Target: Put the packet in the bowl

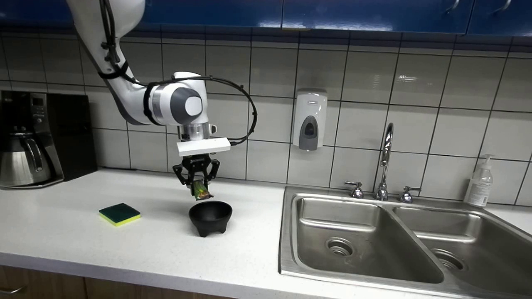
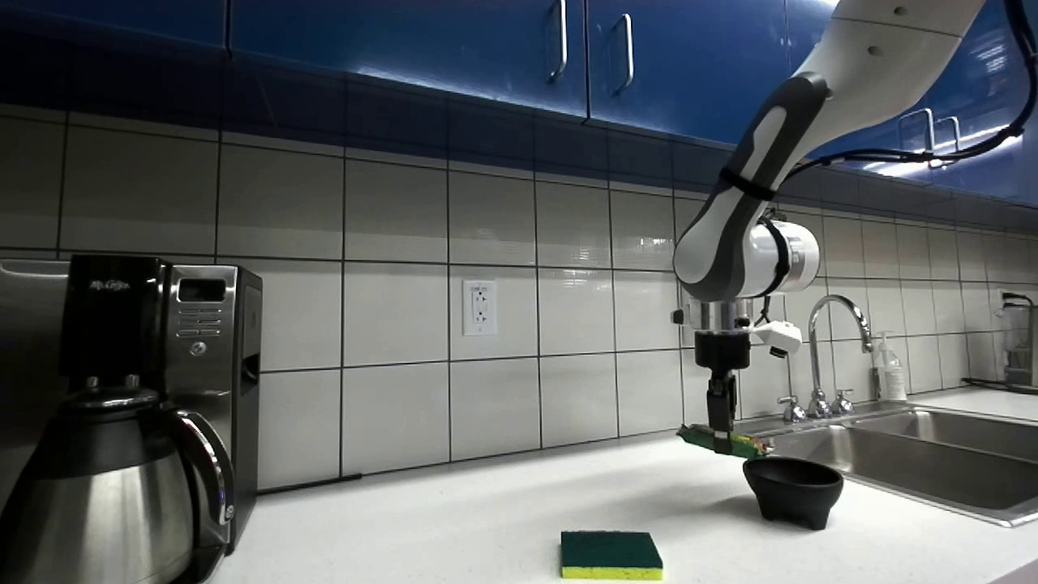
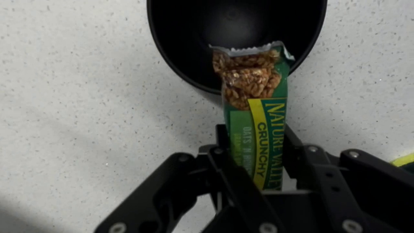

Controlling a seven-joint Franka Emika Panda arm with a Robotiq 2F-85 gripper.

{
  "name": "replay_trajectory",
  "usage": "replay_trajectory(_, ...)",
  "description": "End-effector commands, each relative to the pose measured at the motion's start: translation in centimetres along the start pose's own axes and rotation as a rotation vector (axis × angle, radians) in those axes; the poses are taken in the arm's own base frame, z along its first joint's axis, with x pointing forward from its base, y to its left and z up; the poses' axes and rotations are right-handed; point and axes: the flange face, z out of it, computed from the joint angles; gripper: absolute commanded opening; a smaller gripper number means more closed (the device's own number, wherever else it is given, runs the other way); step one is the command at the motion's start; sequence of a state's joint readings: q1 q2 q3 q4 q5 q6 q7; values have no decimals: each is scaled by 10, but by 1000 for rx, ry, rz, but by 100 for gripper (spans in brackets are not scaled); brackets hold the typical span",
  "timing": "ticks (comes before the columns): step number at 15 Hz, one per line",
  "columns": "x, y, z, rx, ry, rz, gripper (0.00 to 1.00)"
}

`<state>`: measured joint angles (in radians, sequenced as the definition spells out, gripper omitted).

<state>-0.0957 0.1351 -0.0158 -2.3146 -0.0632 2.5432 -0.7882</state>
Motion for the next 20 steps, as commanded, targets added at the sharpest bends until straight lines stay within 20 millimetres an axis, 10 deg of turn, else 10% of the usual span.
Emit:
replay_trajectory(1,-18,-3,-4,2,39,18,16)
replay_trajectory(20,-65,14,7,-24,60,109,16)
